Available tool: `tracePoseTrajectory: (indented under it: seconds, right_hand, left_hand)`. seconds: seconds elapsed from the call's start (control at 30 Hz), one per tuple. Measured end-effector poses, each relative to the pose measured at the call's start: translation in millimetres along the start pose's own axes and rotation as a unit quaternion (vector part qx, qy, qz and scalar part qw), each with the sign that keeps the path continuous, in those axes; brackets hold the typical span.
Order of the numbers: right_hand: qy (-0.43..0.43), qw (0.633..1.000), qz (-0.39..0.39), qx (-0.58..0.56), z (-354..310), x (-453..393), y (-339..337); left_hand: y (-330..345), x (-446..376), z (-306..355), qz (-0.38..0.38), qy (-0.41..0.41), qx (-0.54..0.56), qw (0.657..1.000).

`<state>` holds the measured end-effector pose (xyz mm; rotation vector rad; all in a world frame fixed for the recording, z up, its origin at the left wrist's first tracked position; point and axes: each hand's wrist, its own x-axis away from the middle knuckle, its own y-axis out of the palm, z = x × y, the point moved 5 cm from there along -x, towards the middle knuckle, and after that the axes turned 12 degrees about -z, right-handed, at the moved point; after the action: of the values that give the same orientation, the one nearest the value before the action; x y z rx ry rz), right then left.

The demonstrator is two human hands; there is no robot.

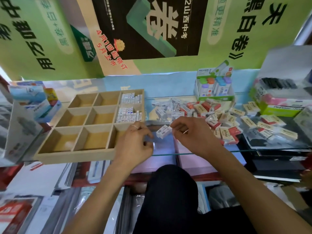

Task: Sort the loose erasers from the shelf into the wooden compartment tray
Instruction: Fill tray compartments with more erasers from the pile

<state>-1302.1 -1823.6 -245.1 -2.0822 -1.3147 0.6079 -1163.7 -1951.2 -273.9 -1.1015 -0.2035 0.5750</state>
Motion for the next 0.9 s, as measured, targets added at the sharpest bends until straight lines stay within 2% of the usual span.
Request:
tracePoseTrajectory:
  seconds: [0.23,0.4,0.53,0.7,0.8,0.9]
  right_hand:
    - [-0.006,1.000,-0.018,-0.004,12,11,-14]
    - [0.032,0.999,-0.004,-0.021,37,27,-36]
    - [0.056,0.997,0.048,-0.027,51,35,-50]
    - [0.075,0.995,0.068,0.023,69,50,-62]
    - [0.129,0.984,0.091,0.083,90,64,-70]
    - [0.175,0.975,0.114,0.077,113,83,-82]
  left_hand:
    - [-5,0,5,0.001,-0.023,-0.002,1.000]
    - [-7,-12,28,-0.011,-0.017,-0.015,1.000]
    - [6,-25,58,-0.025,0.035,0.022,0.999]
    - [32,-38,88,-0.090,0.114,0.017,0.989]
    - [51,-50,108,-0.131,0.151,-0.015,0.980]
    - [68,-59,132,-0.139,0.194,-0.019,0.971]
